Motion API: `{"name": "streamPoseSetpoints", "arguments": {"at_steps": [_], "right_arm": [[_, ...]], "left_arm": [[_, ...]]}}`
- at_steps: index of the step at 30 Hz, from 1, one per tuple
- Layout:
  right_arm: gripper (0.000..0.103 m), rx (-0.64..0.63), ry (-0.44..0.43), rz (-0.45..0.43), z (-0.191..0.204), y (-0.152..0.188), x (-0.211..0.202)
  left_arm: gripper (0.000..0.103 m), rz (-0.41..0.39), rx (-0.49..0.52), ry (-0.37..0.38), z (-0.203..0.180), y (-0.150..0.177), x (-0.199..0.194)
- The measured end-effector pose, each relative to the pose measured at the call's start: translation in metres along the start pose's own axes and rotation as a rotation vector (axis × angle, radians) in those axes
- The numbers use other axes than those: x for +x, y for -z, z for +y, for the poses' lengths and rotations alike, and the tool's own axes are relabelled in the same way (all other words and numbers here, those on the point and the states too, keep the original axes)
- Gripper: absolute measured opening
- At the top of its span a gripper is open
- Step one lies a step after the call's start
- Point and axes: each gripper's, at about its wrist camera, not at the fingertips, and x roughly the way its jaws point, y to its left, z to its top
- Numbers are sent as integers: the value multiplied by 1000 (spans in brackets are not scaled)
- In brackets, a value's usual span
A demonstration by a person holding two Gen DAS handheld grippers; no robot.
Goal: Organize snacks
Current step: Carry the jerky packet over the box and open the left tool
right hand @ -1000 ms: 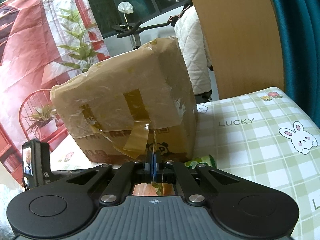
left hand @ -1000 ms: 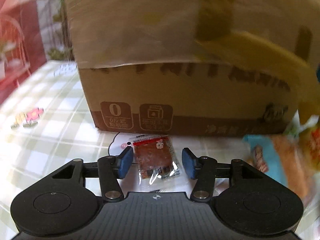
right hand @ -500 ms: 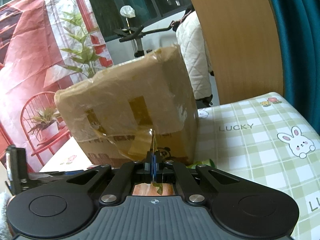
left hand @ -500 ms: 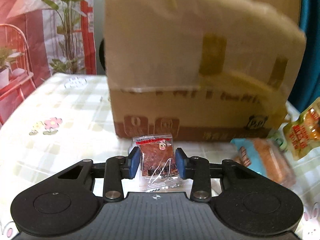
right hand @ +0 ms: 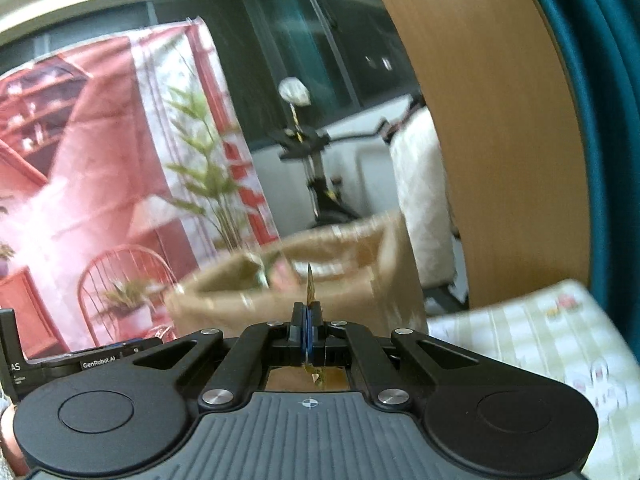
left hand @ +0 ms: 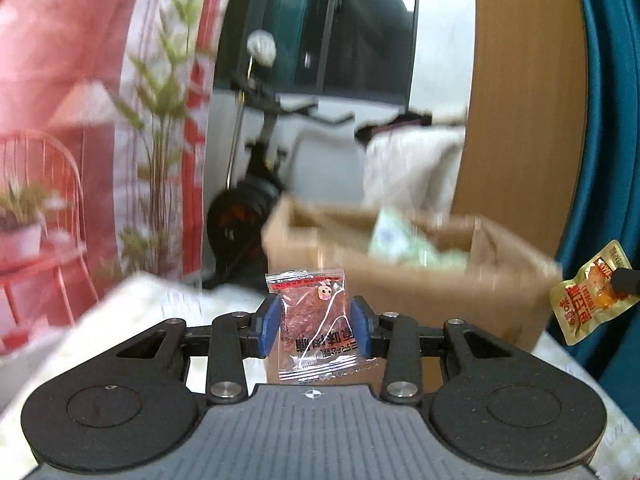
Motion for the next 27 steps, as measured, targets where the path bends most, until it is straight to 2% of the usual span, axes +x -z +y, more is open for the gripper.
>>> {"name": "streamPoseSetpoints", "arguments": {"at_steps": [5,8,12,16,18,19,20,21,22,25,27], "right_arm": [[1,-33,-31,-38,-5,-49,27],[1,13,-31,-1,-19,-67,64],[1,54,6,96,-31,-69,116],[1,84,74,166,-34,-58,150],[6,83,100,195,-32,-46,158],[11,78,113,205,-31,-45,161],[20,75,115,211,-28,-41,164],[24,73,113,214,-25,-38,163],[29,68,115,214,-24,-37,162],[37,40,129,211,-17,-35,156],[48,25,123,205,-16,-37,146]], "left_arm": [[40,-78,23,12,-9,-51,12],[40,-84,35,20,-19,-75,31],[40,-35,69,16,-28,-92,67],[41,43,88,10,-27,-92,103],[43,76,98,10,-27,-89,114],[45,83,98,9,-25,-87,115],[51,91,92,11,-24,-85,116],[58,96,82,18,-22,-84,115],[60,96,76,25,-20,-83,112],[62,101,72,23,-16,-78,102],[63,108,57,42,-13,-78,96]]}}
